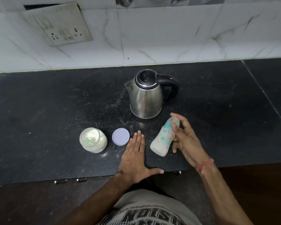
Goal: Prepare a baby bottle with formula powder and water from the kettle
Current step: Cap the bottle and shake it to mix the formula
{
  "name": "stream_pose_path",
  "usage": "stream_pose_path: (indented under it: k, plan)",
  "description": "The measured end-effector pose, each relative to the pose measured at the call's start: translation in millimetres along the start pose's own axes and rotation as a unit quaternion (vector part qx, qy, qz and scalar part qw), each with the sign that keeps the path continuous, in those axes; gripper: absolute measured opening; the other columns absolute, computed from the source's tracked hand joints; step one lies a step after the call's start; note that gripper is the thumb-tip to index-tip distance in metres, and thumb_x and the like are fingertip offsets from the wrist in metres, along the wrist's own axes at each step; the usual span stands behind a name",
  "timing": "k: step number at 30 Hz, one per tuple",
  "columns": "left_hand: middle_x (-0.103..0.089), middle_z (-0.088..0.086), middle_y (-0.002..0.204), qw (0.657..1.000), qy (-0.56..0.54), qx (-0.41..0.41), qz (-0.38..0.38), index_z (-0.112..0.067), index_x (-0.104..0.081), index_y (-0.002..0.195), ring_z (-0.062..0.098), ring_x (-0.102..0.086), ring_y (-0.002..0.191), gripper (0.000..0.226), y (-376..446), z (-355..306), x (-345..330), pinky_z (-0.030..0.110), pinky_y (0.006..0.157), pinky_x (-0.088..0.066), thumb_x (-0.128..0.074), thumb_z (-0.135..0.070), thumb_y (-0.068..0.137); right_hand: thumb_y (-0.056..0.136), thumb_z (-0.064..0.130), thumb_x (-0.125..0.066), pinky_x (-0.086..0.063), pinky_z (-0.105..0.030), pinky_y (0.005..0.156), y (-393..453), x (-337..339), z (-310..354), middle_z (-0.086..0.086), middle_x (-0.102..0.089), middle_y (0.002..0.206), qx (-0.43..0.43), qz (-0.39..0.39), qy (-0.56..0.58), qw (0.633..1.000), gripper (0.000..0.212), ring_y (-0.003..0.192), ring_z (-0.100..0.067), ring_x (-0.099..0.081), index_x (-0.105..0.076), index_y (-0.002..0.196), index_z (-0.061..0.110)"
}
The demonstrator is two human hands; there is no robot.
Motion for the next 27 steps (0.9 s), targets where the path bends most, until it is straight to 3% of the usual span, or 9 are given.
stream_pose_path:
  k: [3, 8, 11, 12, 15, 19, 22, 25, 27]
  plan:
    - [0.036, 0.015, 0.182, 1.000, 0.006, -0.002, 0.000, -0.003, 0.018, 0.176, 0.026, 0.035, 0.169, 0.169, -0.6, 1.0, -2.2, 0.044, 0.141, 0.013, -0.032, -0.122, 0.066, 0.109, 0.022, -0.065, -0.059, -0.028, 0.050, -2.3, -11.4, 1.0, -0.019, -0.075, 0.129, -0.016, 0.100, -0.066, 0.993, 0.046, 0.100, -0.024, -0.075, -0.059, 0.152, 0.037]
    - [0.038, 0.012, 0.182, 1.000, 0.007, -0.002, -0.001, -0.005, 0.020, 0.176, 0.024, 0.035, 0.169, 0.168, 0.0, 1.2, -1.9, 0.043, 0.141, 0.013, -0.027, -0.123, 0.065, 0.110, 0.032, -0.061, -0.059, -0.028, 0.052, 1.1, 15.0, 6.9, -0.019, -0.070, 0.123, 0.002, -0.040, 0.001, 0.999, 0.038, 0.088, -0.019, -0.074, -0.060, 0.148, 0.036]
    - [0.036, 0.014, 0.182, 1.000, 0.007, -0.007, 0.003, -0.004, 0.017, 0.177, 0.025, 0.035, 0.169, 0.168, -0.2, 1.0, -1.9, 0.044, 0.141, 0.012, -0.028, -0.122, 0.066, 0.106, 0.028, -0.068, -0.060, -0.030, 0.053, -1.9, -1.1, 1.4, -0.019, -0.074, 0.131, -0.036, 0.105, -0.094, 0.989, 0.042, 0.101, -0.024, -0.076, -0.061, 0.147, 0.035]
    - [0.036, 0.015, 0.182, 1.000, 0.010, -0.008, 0.003, -0.003, 0.017, 0.177, 0.025, 0.035, 0.169, 0.168, -0.5, 0.8, -1.5, 0.044, 0.141, 0.012, -0.028, -0.122, 0.066, 0.106, 0.027, -0.068, -0.060, -0.030, 0.054, -3.4, -0.4, 0.3, -0.019, -0.074, 0.132, -0.039, 0.108, -0.086, 0.990, 0.042, 0.103, -0.026, -0.076, -0.062, 0.148, 0.034]
    - [0.037, 0.014, 0.182, 1.000, 0.011, -0.001, 0.005, -0.004, 0.019, 0.176, 0.025, 0.035, 0.169, 0.169, 0.6, 0.3, -1.3, 0.044, 0.142, 0.010, -0.028, -0.122, 0.065, 0.107, 0.032, -0.063, -0.060, -0.029, 0.054, -4.8, 14.3, 0.2, -0.023, -0.069, 0.132, -0.018, -0.003, 0.008, 1.000, 0.042, 0.096, -0.026, -0.072, -0.060, 0.149, 0.035]
    - [0.037, 0.016, 0.181, 1.000, 0.019, -0.008, 0.016, -0.003, 0.018, 0.176, 0.027, 0.033, 0.170, 0.167, 1.2, 0.1, -2.6, 0.045, 0.142, 0.010, -0.030, -0.120, 0.066, 0.108, 0.024, -0.064, -0.061, -0.028, 0.053, -8.0, -6.6, -12.6, -0.023, -0.073, 0.132, -0.035, 0.099, -0.035, 0.994, 0.042, 0.101, -0.027, -0.074, -0.061, 0.149, 0.033]
    - [0.036, 0.016, 0.181, 1.000, 0.020, 0.001, 0.021, -0.003, 0.019, 0.176, 0.028, 0.034, 0.170, 0.169, 2.0, -0.3, -1.3, 0.045, 0.141, 0.012, -0.030, -0.121, 0.065, 0.108, 0.030, -0.064, -0.058, -0.026, 0.050, -6.0, 0.8, -12.1, -0.025, -0.070, 0.128, -0.025, 0.014, 0.025, 0.999, 0.039, 0.090, -0.022, -0.070, -0.061, 0.146, 0.036]
    - [0.036, 0.017, 0.181, 0.999, 0.026, -0.005, 0.024, -0.003, 0.017, 0.177, 0.029, 0.033, 0.170, 0.165, 1.8, 0.4, -4.1, 0.046, 0.142, 0.009, -0.015, -0.121, 0.066, 0.109, 0.026, -0.064, -0.056, -0.024, 0.048, -7.3, -9.9, -14.1, -0.028, -0.071, 0.133, -0.051, 0.116, -0.016, 0.992, 0.042, 0.098, -0.027, -0.069, -0.060, 0.150, 0.031]
    - [0.036, 0.016, 0.181, 0.999, 0.027, -0.002, 0.021, -0.003, 0.018, 0.176, 0.028, 0.033, 0.170, 0.166, 1.3, 2.6, -5.0, 0.046, 0.142, 0.009, -0.011, -0.122, 0.063, 0.109, 0.023, -0.065, -0.056, -0.022, 0.048, -3.9, -1.4, -12.6, -0.028, -0.072, 0.135, -0.045, 0.114, 0.012, 0.992, 0.044, 0.100, -0.034, -0.069, -0.059, 0.152, 0.026]
Point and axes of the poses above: each hand's wrist, its own y-axis towards the middle knuckle, its own x-axis out of the back of the hand, z = x × y, the point moved 7 cm from there along y, towards the middle knuckle
